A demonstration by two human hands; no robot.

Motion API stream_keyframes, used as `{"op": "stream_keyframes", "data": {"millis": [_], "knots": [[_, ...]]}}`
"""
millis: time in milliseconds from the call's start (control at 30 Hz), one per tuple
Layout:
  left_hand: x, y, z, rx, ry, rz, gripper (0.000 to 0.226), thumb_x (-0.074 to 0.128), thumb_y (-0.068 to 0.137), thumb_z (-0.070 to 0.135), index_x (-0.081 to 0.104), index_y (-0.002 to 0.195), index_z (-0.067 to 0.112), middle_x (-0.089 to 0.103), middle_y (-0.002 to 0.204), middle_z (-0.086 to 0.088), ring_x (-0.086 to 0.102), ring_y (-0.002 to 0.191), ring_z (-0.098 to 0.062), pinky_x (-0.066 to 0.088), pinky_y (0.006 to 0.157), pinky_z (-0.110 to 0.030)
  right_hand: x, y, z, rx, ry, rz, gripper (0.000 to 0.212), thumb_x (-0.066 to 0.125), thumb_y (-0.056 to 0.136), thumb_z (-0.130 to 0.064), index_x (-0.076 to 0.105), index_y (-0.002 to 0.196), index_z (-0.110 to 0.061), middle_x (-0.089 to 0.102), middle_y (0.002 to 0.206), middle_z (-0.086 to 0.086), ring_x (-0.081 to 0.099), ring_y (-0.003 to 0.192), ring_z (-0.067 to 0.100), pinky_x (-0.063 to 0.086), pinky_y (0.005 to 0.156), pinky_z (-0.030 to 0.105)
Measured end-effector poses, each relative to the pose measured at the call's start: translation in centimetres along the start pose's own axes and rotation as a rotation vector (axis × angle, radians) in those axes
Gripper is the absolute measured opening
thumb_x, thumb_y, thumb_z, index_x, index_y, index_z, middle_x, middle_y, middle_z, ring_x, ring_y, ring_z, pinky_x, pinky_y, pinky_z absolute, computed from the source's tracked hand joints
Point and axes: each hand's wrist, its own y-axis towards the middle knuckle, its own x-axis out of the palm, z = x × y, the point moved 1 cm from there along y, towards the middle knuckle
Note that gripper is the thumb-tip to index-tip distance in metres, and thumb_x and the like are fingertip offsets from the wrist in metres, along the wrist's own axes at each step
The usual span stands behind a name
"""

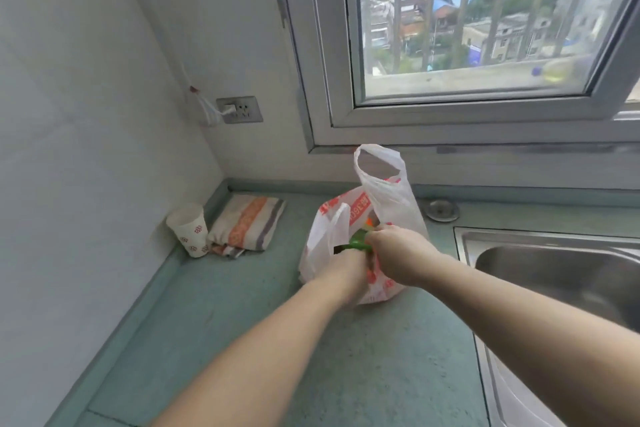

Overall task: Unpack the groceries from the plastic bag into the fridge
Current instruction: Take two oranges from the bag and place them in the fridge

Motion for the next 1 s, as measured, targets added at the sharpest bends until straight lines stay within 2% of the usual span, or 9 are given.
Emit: {"op": "stream_keyframes", "data": {"millis": [100, 233, 400, 533, 600, 767, 833, 900, 1000], "knots": [[0.1, 2.0, -1.7, 0.009, 0.073, -0.046, 0.033, 0.039, 0.090, 0.007, 0.048, 0.117, 0.024, 0.058, 0.106, -0.003, 0.057, 0.092, -0.026, 0.051, 0.075, -0.038, 1.4, 0.8, 1.6, 0.146, -0.124, -0.062, 0.025, 0.045, 0.088, -0.012, 0.061, 0.107, -0.017, 0.065, 0.102, 0.002, 0.064, 0.089, 0.025, 0.050, 0.066, 0.033], [-0.1, 3.5, -4.0, -0.009, 0.150, -0.071, 0.041, 0.039, 0.090, 0.007, 0.044, 0.127, 0.023, 0.058, 0.109, -0.009, 0.057, 0.083, -0.026, 0.050, 0.068, -0.038, 2.8, 1.4, 3.1, 0.296, -0.267, -0.224, 0.027, 0.054, 0.091, -0.023, 0.058, 0.117, -0.018, 0.062, 0.109, 0.000, 0.060, 0.101, 0.022, 0.043, 0.067, 0.030], [1.3, 5.1, -6.5, -0.057, 0.212, -0.102, 0.043, 0.058, 0.088, 0.021, 0.045, 0.129, 0.019, 0.046, 0.132, -0.008, 0.056, 0.109, -0.029, 0.049, 0.083, -0.041, 4.0, 2.0, 3.9, 0.389, -0.340, -0.437, 0.017, 0.056, 0.086, -0.026, 0.059, 0.102, -0.018, 0.048, 0.077, -0.005, 0.056, 0.083, 0.022, 0.043, 0.067, 0.028], [2.3, 6.0, -8.2, -0.064, 0.351, -0.113, 0.067, 0.071, 0.080, 0.030, 0.037, 0.136, 0.017, 0.028, 0.146, -0.013, 0.041, 0.130, -0.033, 0.048, 0.097, -0.044, 4.7, 2.1, 3.3, 0.406, -0.316, -0.555, 0.018, 0.064, 0.081, -0.028, 0.053, 0.091, -0.017, 0.050, 0.076, -0.003, 0.057, 0.079, 0.020, 0.048, 0.064, 0.028], [2.4, 6.3, -8.9, -0.071, 0.382, -0.106, 0.070, 0.072, 0.077, 0.037, 0.039, 0.136, 0.018, 0.027, 0.146, -0.013, 0.037, 0.132, -0.035, 0.047, 0.099, -0.046, 5.1, 2.9, 2.4, 0.369, -0.274, -0.497, 0.011, 0.059, 0.084, -0.023, 0.052, 0.088, -0.016, 0.051, 0.077, -0.002, 0.057, 0.079, 0.021, 0.052, 0.069, 0.029], [2.1, 7.5, -10.4, -0.078, 0.222, 0.074, 0.053, 0.047, 0.090, 0.058, 0.049, 0.132, 0.026, 0.038, 0.143, -0.009, 0.036, 0.131, -0.033, 0.038, 0.105, -0.047, 6.4, 5.8, -0.7, 0.217, 0.202, 0.007, 0.014, 0.052, 0.091, -0.022, 0.066, 0.090, -0.019, 0.062, 0.087, 0.001, 0.058, 0.075, 0.020, 0.052, 0.065, 0.030], [2.2, 8.0, -11.0, -0.064, 0.282, 0.051, 0.054, 0.053, 0.088, 0.054, 0.045, 0.133, 0.025, 0.037, 0.142, -0.009, 0.033, 0.132, -0.034, 0.035, 0.106, -0.046, 7.9, 6.4, -1.3, 0.214, 0.175, 0.021, 0.015, 0.053, 0.090, -0.027, 0.062, 0.099, -0.021, 0.059, 0.103, 0.002, 0.057, 0.089, 0.022, 0.054, 0.075, 0.035], [2.3, 8.2, -11.8, -0.078, 0.299, 0.029, 0.066, 0.063, 0.082, 0.053, 0.037, 0.136, 0.026, 0.036, 0.143, -0.009, 0.032, 0.132, -0.034, 0.036, 0.105, -0.046, 9.6, 6.7, -1.1, 0.303, 0.128, -0.092, 0.028, 0.053, 0.086, -0.036, 0.055, 0.112, -0.025, 0.051, 0.119, 0.003, 0.053, 0.103, 0.027, 0.052, 0.082, 0.041], [2.5, 8.4, -13.0, -0.125, 0.255, -0.014, 0.083, 0.070, 0.074, 0.059, 0.029, 0.138, 0.028, 0.035, 0.144, -0.009, 0.035, 0.131, -0.035, 0.040, 0.104, -0.046, 10.9, 6.4, -0.2, 0.385, 0.112, -0.156, 0.045, 0.058, 0.081, -0.034, 0.044, 0.124, -0.032, 0.038, 0.133, 0.004, 0.050, 0.110, 0.030, 0.052, 0.079, 0.040]]}}
